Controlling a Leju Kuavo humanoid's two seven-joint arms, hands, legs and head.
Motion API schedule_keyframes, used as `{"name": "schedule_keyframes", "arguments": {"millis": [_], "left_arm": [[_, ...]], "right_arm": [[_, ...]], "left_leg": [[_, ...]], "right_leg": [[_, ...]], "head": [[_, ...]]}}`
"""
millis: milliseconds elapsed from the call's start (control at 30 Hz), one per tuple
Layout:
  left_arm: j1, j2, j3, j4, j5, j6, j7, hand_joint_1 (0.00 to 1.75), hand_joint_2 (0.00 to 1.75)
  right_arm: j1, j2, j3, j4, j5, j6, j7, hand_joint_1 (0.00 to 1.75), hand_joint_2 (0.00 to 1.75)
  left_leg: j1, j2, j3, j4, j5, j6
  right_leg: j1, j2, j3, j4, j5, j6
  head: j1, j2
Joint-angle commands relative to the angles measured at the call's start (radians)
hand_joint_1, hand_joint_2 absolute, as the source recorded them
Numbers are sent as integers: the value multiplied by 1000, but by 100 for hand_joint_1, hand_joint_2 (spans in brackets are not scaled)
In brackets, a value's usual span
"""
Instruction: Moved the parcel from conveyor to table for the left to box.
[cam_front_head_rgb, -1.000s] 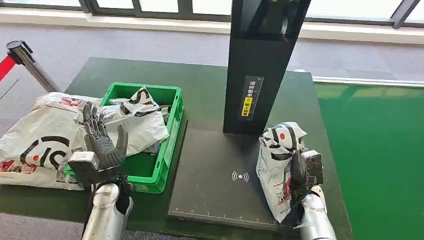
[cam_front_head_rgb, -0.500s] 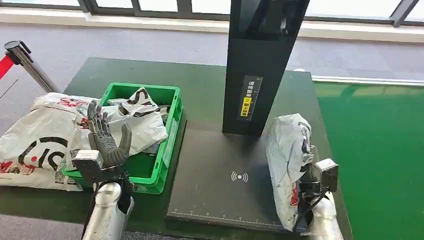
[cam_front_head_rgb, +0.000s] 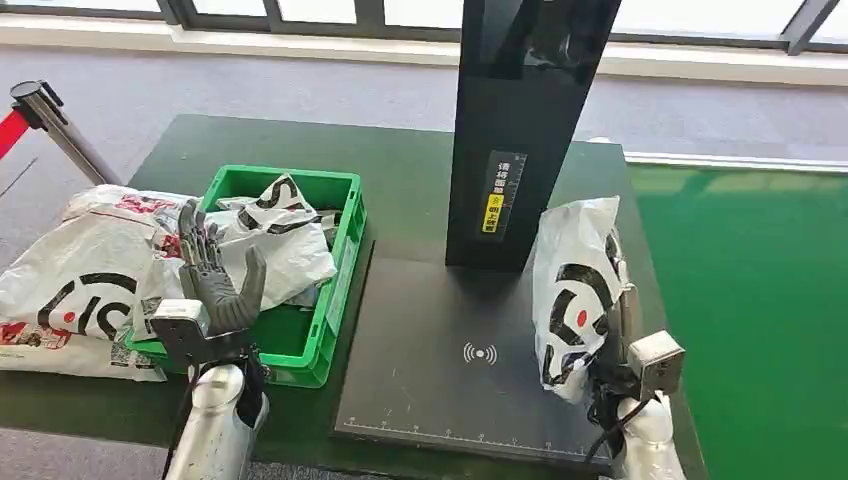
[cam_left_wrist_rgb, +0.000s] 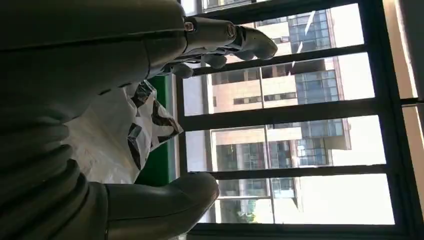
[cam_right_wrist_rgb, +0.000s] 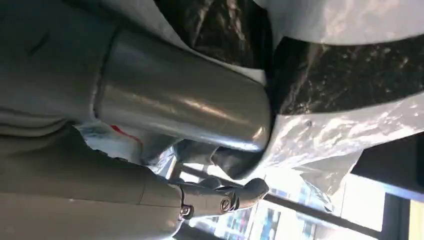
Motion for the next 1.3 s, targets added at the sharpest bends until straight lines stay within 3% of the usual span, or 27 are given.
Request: {"name": "schedule_keyframes", "arguments": {"millis": [33, 300, 433, 500, 533, 567, 633, 800, 867, 1100, 1300], "left_arm": [[-35, 12, -1, 51, -4, -7, 5, 0, 175], [-35, 11, 1, 56, -5, -5, 5, 0, 175], [-32, 11, 1, 61, -5, 0, 5, 0, 175], [-37, 10, -2, 69, -6, -8, 5, 0, 175], [-39, 8, -1, 71, -7, -2, 5, 0, 175], [-39, 9, 1, 70, -5, -1, 5, 0, 175], [-41, 8, 2, 73, -10, -15, 5, 0, 175], [-46, 6, 3, 79, -13, -15, 5, 0, 175], [-42, 8, 9, 78, -9, -12, 5, 0, 175], [-65, 2, -7, 107, -17, -21, 5, 0, 175], [-66, 2, -7, 107, -16, -21, 5, 0, 175]], "right_arm": [[-8, -22, 22, 7, -23, -4, 5, 0, 0], [-36, -8, -12, 107, 69, -84, 5, 0, 0], [-67, 11, -76, 219, 190, -199, 15, 0, 0], [-52, 12, -79, 158, 101, -95, 5, 0, 0], [-56, 13, -92, 201, 208, -185, 17, 0, 0], [-64, 18, -98, 218, 214, -160, 16, 0, 0], [-5, 7, -49, 28, 21, 50, 5, 0, 0], [31, 9, -26, -33, 25, 46, 5, 0, 0], [24, 18, -36, 29, 125, -40, 5, 0, 0], [52, 4, -57, -85, -53, 107, 5, 0, 0], [52, 5, -61, -87, -52, 105, 5, 0, 0]], "left_leg": [[-1, 1, 3, -3, 0, 0], [0, 2, 4, -3, 0, 0], [0, 2, 4, -4, 1, 1], [0, 2, 4, -3, 1, 0], [0, 1, 2, -3, 1, 0], [0, 0, 1, -1, 0, 0], [0, 0, 3, -3, 1, 0], [-1, -1, 2, -2, 0, 0], [0, -1, 2, -2, 0, 0], [-1, -1, 1, -1, 1, 0], [0, 0, 1, -1, 0, 0]], "right_leg": [[0, -1, 2, -2, 0, -2], [0, 0, 3, -3, 1, -2], [0, 0, 3, -3, 1, -2], [0, 0, 3, -3, 1, -1], [0, -1, 2, -2, 0, -1], [0, -2, 1, -1, 0, -1], [0, -2, 3, -2, 0, -2], [0, -3, 1, -1, -1, -2], [0, -2, 2, -1, -1, -2], [0, -3, 1, -1, -1, -2], [0, -2, 1, -1, 0, -1]], "head": [[0, 0], [0, 0], [0, 0], [0, 0], [0, 0], [0, 0], [0, 0], [0, 0], [0, 0], [0, 0], [0, 0]]}}
